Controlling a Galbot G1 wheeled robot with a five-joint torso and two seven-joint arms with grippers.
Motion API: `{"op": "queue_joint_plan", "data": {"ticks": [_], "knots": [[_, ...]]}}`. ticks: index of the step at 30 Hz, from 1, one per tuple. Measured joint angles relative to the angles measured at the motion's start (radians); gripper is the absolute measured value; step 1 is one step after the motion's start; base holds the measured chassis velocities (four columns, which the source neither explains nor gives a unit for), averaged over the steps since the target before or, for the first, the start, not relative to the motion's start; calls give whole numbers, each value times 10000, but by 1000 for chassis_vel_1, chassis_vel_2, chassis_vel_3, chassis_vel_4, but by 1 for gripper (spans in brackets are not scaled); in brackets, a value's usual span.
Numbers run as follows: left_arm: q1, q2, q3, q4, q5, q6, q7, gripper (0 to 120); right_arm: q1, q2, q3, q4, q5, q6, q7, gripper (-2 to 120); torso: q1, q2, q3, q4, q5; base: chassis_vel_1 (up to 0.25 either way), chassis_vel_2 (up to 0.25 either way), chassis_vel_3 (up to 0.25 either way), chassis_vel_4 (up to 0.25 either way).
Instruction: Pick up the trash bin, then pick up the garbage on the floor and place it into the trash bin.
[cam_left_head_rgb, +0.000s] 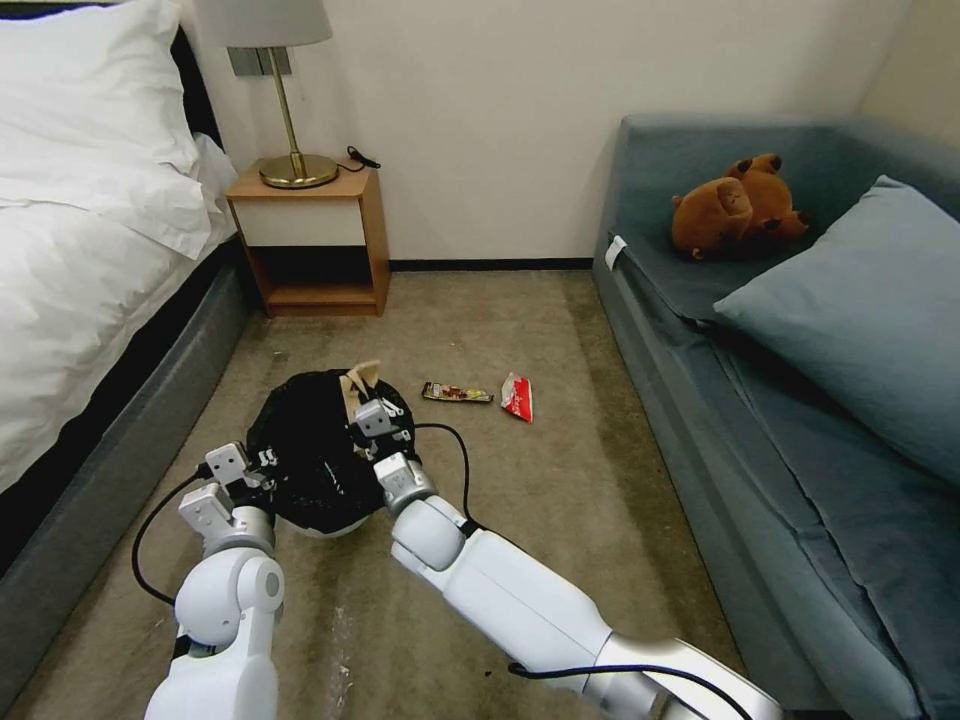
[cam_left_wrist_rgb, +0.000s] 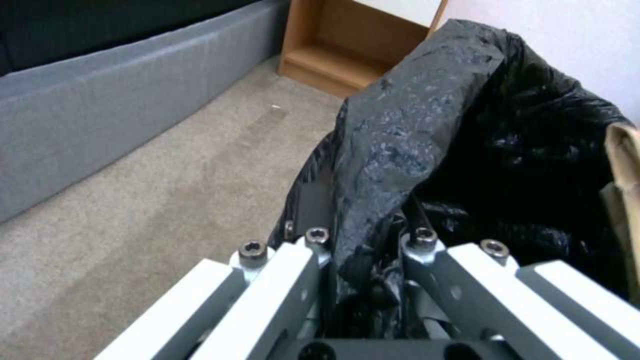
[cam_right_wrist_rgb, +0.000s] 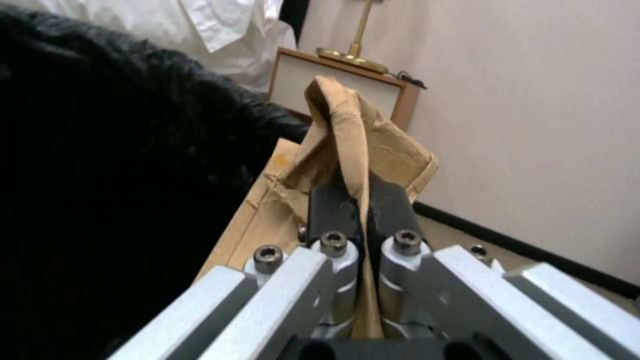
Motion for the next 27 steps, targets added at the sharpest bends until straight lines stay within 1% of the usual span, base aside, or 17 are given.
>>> {"op": "queue_joint_plan", "data": {"ticks": [6, 8, 9, 10, 11, 12, 13, 14, 16, 17, 18, 19, 22, 23, 25, 26, 27], "knots": [[-47, -55, 52, 18, 61, 0, -10, 4, -177, -2, -23, 26, -119, -62, 5, 0, 0, 0, 0, 0, 0, 0, 0, 0, 0], [-49, -62, 55, 22, 74, 0, -10, 4, -197, -2, -27, 45, -154, -95, 6, 2, 0, 0, 0, 0, 0, 0, 0, 0, 0], [-52, -70, 54, 23, 92, -2, -12, 4, -214, -3, -33, 67, -199, -127, 8, 10, 0, 0, 0, 0, 0, 0, 0, 0, 0], [-52, -71, 53, 23, 98, -5, -14, 4, -220, -3, -41, 87, -223, -147, 9, 14, 0, 0, 0, 0, 0, 0, 0, 0, 0], [-52, -71, 53, 23, 98, -5, -14, 4, -220, -3, -41, 87, -223, -147, 9, 14, 0, 0, 0, 0, 0, 0, 0, 0, 0], [-53, -72, 52, 23, 100, -6, -15, 4, -221, -4, -49, 109, -241, -167, 9, 20, 0, 0, 0, 0, 0, 0, 0, 0, 0], [-53, -72, 52, 23, 100, -6, -15, 4, -221, -4, -49, 109, -241, -167, 9, 20, 0, 0, 0, 0, 0, 0, 0, 0, 0], [-53, -72, 52, 23, 102, -6, -18, 4, -222, -3, -64, 145, -248, -224, 9, 28, 0, 0, 0, 0, 0, 0, 0, 0, 0], [-52, -77, 55, 24, 112, -7, -24, 4, -231, -4, -69, 184, -240, -290, 10, 36, 0, 0, 0, 1, 0, 0, 0, 0, 0], [-52, -77, 55, 24, 112, -7, -24, 4, -231, -4, -69, 184, -240, -290, 10, 36, 0, 0, 0, 1, 0, 0, 0, 0, 0], [-50, -82, 62, 24, 128, -7, -25, 4, -254, -4, -70, 212, -239, -313, 13, 44, 0, 0, 0, 0, 0, 0, 0, 0, 0], [-50, -82, 62, 24, 128, -7, -25, 4, -254, -4, -70, 212, -239, -313, 13, 44, 0, 0, 0, 0, 0, 0, 0, 0, 0], [-62, -95, 68, 52, 160, -7, -25, 4, -292, -5, -82, 337, -238, -340, 14, 60, 0, 0, 0, 0, 0, 0, 0, 0, 0], [-62, -95, 68, 52, 160, -7, -25, 4, -292, -5, -82, 337, -238, -340, 14, 60, 0, 0, 0, 0, 0, 0, 0, 0, 0], [-95, -96, 70, 52, 174, -7, -26, 4, -292, -5, -90, 528, -237, -407, 14, 72, 0, 1, 0, 0, 0, 0, 0, 0, 0], [-95, -96, 70, 52, 174, -7, -26, 4, -292, -5, -90, 528, -237, -407, 14, 72, 0, 1, 0, 0, 0, 0, 0, 0, 0], [-112, -95, 63, 52, 175, -7, -27, 4, -275, -4, -92, 650, -225, -494, 67, 79, 0, 0, 0, 0, 0, 0, 0, 0, 0]]}}
